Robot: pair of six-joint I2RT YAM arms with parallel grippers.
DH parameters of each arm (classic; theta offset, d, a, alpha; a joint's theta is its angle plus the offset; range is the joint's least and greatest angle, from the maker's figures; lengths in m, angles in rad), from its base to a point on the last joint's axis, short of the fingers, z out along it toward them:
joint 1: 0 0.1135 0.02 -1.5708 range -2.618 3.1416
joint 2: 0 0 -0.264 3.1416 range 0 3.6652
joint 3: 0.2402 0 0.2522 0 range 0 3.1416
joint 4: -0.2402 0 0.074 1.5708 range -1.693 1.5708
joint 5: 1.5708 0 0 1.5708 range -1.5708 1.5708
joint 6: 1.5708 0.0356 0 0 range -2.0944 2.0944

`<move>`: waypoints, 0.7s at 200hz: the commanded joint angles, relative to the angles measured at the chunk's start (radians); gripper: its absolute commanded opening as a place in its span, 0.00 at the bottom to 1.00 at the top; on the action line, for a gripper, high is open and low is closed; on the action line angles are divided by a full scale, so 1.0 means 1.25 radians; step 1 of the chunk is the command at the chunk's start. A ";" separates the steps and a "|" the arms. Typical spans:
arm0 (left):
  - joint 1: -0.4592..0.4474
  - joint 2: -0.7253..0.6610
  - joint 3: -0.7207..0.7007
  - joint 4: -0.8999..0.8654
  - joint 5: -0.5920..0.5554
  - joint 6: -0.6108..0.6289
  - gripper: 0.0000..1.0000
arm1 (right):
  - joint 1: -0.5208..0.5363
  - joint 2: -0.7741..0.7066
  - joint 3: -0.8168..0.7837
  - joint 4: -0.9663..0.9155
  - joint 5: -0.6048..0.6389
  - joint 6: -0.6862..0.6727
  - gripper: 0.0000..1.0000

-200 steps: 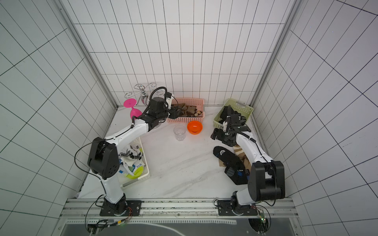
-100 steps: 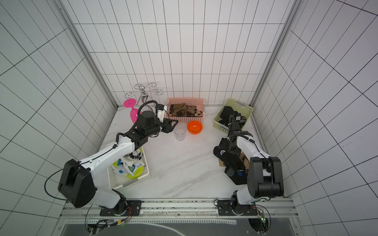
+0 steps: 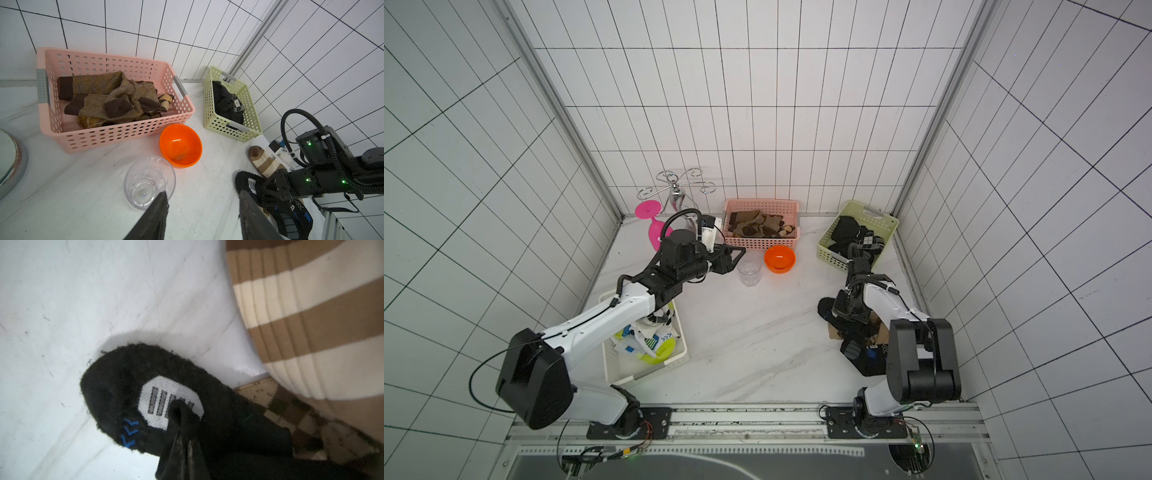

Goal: Sort the socks into the basket by color
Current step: Pick up the sock at the center of the board.

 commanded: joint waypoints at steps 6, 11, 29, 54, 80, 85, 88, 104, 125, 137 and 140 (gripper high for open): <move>-0.011 -0.002 -0.002 0.023 0.007 -0.007 0.56 | 0.013 -0.045 0.000 -0.020 -0.017 -0.011 0.00; -0.012 -0.004 -0.003 0.022 0.006 -0.007 0.56 | 0.019 -0.051 0.007 -0.023 -0.019 -0.012 0.00; -0.014 -0.007 -0.006 0.021 0.005 -0.007 0.56 | 0.041 -0.069 0.035 -0.032 -0.033 -0.014 0.00; -0.021 -0.012 -0.007 0.021 0.002 -0.005 0.56 | 0.068 -0.100 0.072 -0.040 -0.054 -0.017 0.00; -0.033 -0.017 -0.007 0.018 -0.005 0.004 0.56 | 0.075 -0.127 0.102 -0.041 -0.073 -0.021 0.00; -0.034 -0.017 -0.007 0.016 -0.006 0.004 0.56 | 0.076 -0.134 0.108 -0.040 -0.075 -0.021 0.00; -0.035 -0.018 -0.007 0.016 -0.005 0.004 0.56 | 0.075 -0.138 0.114 -0.040 -0.077 -0.022 0.00; -0.040 -0.020 -0.008 0.014 -0.009 0.004 0.56 | 0.075 -0.146 0.140 -0.038 -0.083 -0.028 0.00; -0.048 -0.022 -0.009 0.008 -0.013 0.006 0.56 | 0.075 -0.149 0.192 -0.033 -0.086 -0.039 0.00; -0.051 -0.024 -0.008 0.004 -0.013 0.006 0.56 | 0.074 -0.146 0.220 -0.027 -0.079 -0.043 0.00; -0.052 -0.025 -0.008 0.003 -0.014 0.005 0.56 | 0.073 -0.146 0.228 -0.025 -0.077 -0.045 0.00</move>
